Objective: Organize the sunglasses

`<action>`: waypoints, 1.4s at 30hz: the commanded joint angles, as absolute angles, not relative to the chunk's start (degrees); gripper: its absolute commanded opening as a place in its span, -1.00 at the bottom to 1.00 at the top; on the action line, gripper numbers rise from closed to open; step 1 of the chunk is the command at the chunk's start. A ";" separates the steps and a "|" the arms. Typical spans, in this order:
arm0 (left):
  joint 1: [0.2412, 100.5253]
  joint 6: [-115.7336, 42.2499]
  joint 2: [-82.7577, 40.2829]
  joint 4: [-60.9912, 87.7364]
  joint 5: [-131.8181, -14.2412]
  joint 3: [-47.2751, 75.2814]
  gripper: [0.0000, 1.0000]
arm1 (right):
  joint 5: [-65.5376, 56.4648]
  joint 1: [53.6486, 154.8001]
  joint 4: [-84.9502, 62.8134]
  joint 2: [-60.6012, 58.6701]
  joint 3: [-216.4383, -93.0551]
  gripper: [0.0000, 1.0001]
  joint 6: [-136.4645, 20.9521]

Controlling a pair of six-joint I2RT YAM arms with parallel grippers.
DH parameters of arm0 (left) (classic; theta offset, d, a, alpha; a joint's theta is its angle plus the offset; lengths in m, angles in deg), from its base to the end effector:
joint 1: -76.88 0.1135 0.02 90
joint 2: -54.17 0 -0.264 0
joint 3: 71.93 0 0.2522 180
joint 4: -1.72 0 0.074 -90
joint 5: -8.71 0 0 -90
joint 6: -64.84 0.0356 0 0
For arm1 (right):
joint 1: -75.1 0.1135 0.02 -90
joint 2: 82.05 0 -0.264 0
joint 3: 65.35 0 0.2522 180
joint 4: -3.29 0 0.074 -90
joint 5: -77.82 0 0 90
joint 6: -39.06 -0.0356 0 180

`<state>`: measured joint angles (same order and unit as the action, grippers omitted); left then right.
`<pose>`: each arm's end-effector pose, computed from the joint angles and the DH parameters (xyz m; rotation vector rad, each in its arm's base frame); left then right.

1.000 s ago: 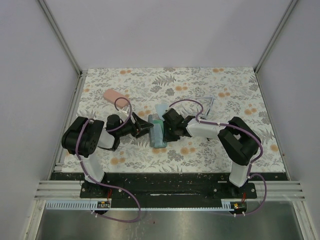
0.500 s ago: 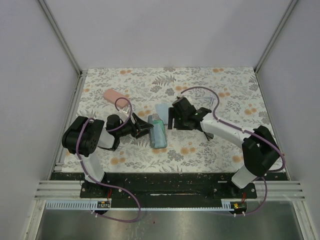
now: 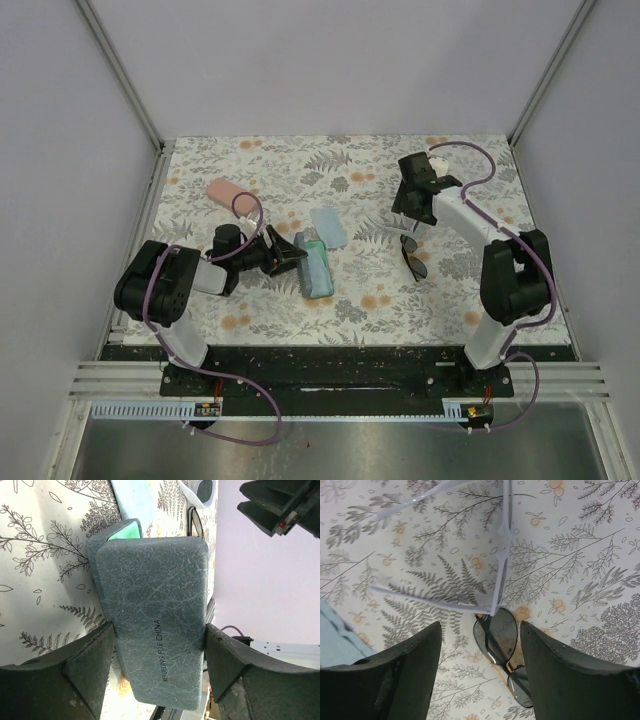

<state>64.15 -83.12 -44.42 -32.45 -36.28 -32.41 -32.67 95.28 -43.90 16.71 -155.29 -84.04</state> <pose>0.2666 -0.0860 0.1164 -0.3026 2.2086 -1.5241 0.3511 0.1157 0.2467 0.4114 2.4265 -0.0602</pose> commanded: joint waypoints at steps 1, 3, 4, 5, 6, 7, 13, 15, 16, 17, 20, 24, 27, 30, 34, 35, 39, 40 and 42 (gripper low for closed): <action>64.23 -77.29 -41.11 -26.46 -35.59 -29.43 0.21 | -34.67 93.99 -45.72 20.78 -158.74 0.42 -80.04; 64.23 -76.23 -40.49 -24.78 -35.85 -28.99 0.21 | -35.29 93.56 -45.72 22.27 -159.44 0.42 -79.60; 64.31 -75.88 -40.23 -24.34 -35.85 -28.90 0.21 | -35.21 93.21 -45.63 22.98 -159.88 0.41 -79.59; 64.31 -75.70 -40.05 -23.99 -35.76 -28.90 0.21 | -34.77 92.77 -45.63 23.85 -160.41 0.37 -79.68; 64.40 -75.70 -39.88 -23.81 -35.68 -28.81 0.20 | -34.33 92.33 -45.63 24.73 -160.93 0.33 -79.77; 64.40 -75.70 -39.79 -23.90 -35.41 -28.98 0.20 | -34.50 92.15 -45.72 25.26 -161.46 0.31 -79.94; 64.49 -75.26 -39.35 -23.37 -34.97 -29.08 0.20 | -35.12 89.95 -45.63 29.57 -164.80 0.25 -80.56; 64.58 -75.17 -39.43 -23.20 -34.89 -28.90 0.19 | -34.42 89.16 -45.54 31.24 -166.55 0.18 -80.56; 64.58 -75.17 -39.78 -23.28 -34.80 -28.99 0.18 | -33.98 88.99 -45.63 32.11 -167.17 0.12 -80.65; 64.58 -75.35 -40.13 -23.63 -34.54 -28.81 0.17 | -34.15 88.72 -45.54 32.82 -167.96 0.11 -80.65; 64.67 -76.23 -40.40 -25.04 -34.18 -29.07 0.17 | -33.63 87.84 -45.63 35.37 -169.90 0.11 -80.74; 64.75 -76.05 -41.10 -25.04 -34.09 -28.99 0.16 | -32.57 87.05 -45.72 38.44 -171.74 0.09 -81.00; 64.75 -76.23 -41.37 -25.39 -34.01 -28.99 0.17 | -31.26 86.70 -45.63 40.12 -172.27 -0.07 -81.00; 64.84 -76.49 -41.19 -25.39 -33.92 -29.07 0.22 | -28.88 86.17 -44.41 39.34 -171.32 -0.75 -80.48; 65.45 -76.58 -40.05 -24.69 -34.00 -29.08 0.41 | -26.69 86.17 -41.94 33.98 -167.98 -0.84 -79.68; 65.72 -76.40 -39.62 -24.08 -34.01 -28.99 0.46 | -26.07 86.17 -41.68 32.75 -167.45 -0.84 -79.51; 67.39 -74.48 -36.81 -18.82 -35.06 -28.55 0.69 | -22.12 86.17 -40.18 25.90 -164.37 -0.92 -78.45; 67.83 -74.03 -35.93 -17.50 -35.23 -28.37 0.75 | -21.07 86.17 -40.09 24.23 -163.41 -0.93 -78.19; 68.62 -72.46 -33.47 -13.64 -36.29 -27.94 0.85 | -17.99 86.17 -39.22 20.45 -161.21 -0.93 -78.01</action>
